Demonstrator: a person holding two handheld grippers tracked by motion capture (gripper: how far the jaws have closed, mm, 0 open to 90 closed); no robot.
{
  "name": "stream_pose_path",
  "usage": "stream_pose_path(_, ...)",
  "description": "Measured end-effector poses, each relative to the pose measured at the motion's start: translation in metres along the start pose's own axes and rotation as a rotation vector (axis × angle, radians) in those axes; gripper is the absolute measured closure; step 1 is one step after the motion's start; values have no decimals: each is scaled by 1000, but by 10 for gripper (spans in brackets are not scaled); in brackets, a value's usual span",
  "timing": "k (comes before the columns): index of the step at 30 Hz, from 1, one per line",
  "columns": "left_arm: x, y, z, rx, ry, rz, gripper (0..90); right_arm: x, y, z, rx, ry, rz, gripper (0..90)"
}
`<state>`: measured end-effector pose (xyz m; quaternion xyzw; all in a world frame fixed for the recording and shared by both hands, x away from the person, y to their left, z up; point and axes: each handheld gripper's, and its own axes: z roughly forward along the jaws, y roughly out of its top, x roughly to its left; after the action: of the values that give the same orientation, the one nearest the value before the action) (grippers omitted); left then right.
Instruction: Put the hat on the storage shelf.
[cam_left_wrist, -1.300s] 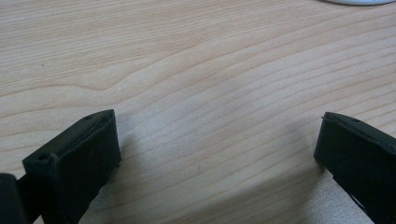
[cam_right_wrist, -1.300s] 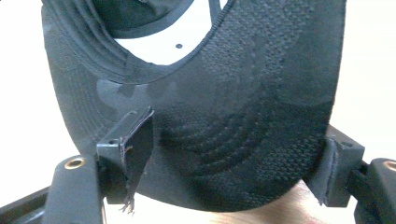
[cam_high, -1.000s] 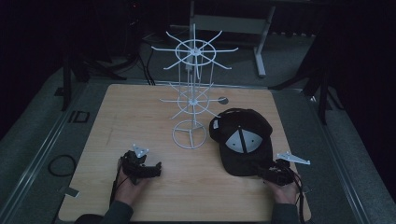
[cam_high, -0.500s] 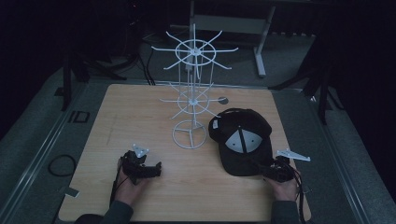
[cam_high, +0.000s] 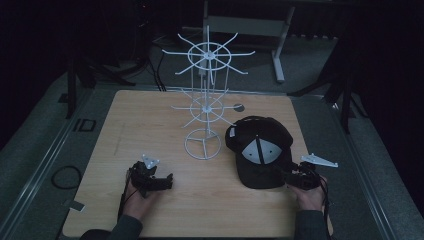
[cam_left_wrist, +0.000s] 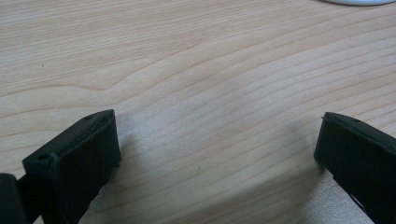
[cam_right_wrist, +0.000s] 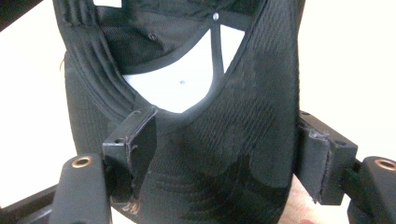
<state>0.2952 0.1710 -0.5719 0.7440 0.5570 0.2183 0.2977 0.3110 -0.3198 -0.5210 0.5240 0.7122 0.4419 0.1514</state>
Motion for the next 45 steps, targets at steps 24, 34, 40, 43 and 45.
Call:
stream_pose_path(24,0,0,0,0,0,3,1,21,-7,11,105,81,-77,354)
stream_pose_path(34,0,0,0,1,0,3,1,30,-7,20,131,154,-83,446)
stream_pose_path(40,0,0,0,0,-1,1,1,36,-9,26,154,194,-93,498)
stream_pose_path(43,0,0,0,0,-1,1,1,39,-9,30,161,213,-90,525)
stream_pose_path(45,0,0,0,0,-1,1,2,39,-10,33,160,236,-78,540)
